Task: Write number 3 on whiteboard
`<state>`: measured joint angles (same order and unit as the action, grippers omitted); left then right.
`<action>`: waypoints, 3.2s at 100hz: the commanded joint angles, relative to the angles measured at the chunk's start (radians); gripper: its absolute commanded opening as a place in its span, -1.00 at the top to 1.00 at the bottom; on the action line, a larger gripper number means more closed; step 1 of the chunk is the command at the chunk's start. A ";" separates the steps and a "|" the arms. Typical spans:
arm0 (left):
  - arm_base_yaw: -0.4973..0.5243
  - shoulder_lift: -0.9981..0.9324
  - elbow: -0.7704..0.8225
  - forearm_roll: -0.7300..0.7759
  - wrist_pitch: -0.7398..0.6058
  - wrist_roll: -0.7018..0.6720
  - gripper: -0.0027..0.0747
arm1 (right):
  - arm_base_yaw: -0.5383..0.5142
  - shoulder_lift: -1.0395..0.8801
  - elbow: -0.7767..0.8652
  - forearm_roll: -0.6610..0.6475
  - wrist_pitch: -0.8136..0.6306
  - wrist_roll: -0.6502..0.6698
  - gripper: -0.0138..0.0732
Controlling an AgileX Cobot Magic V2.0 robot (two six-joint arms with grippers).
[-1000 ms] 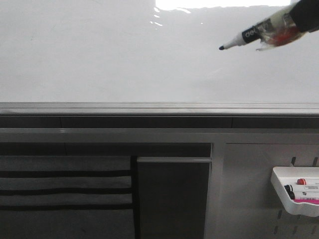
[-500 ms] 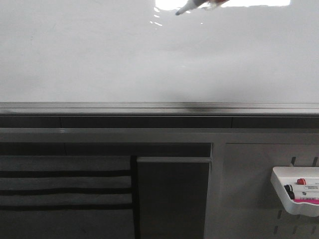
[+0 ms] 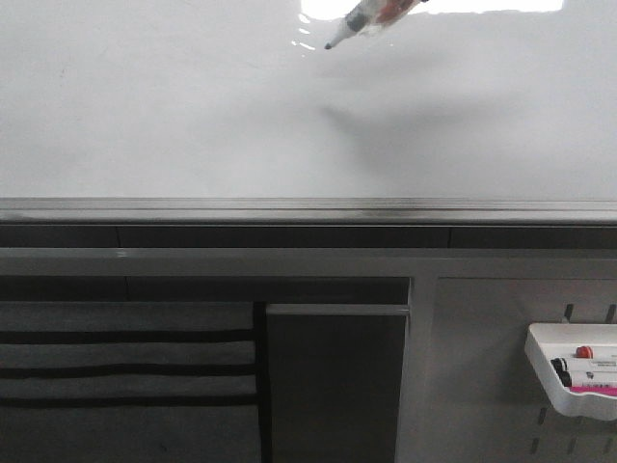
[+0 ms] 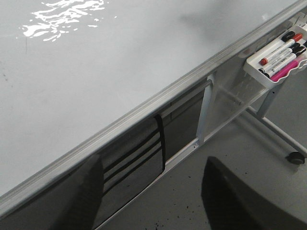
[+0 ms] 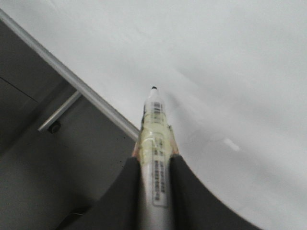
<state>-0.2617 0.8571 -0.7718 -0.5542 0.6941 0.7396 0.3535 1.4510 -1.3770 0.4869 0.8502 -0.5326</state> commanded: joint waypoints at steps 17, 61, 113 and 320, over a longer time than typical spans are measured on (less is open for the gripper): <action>0.004 -0.002 -0.025 -0.036 -0.046 -0.010 -0.15 | -0.028 0.009 -0.038 0.108 -0.114 -0.091 0.67; 0.004 -0.002 -0.025 -0.036 -0.046 -0.010 -0.15 | -0.089 0.023 -0.009 0.023 -0.109 -0.064 0.67; 0.004 -0.002 -0.025 -0.036 -0.050 -0.010 -0.15 | -0.066 0.023 0.159 0.063 -0.143 -0.082 0.67; -0.417 0.444 -0.362 -0.140 0.131 0.425 -0.15 | 0.093 -0.313 0.322 0.376 0.046 -1.044 0.67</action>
<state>-0.6665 1.2997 -1.0836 -0.6494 0.8496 1.1623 0.4494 1.1657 -1.0214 0.8201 0.9189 -1.5633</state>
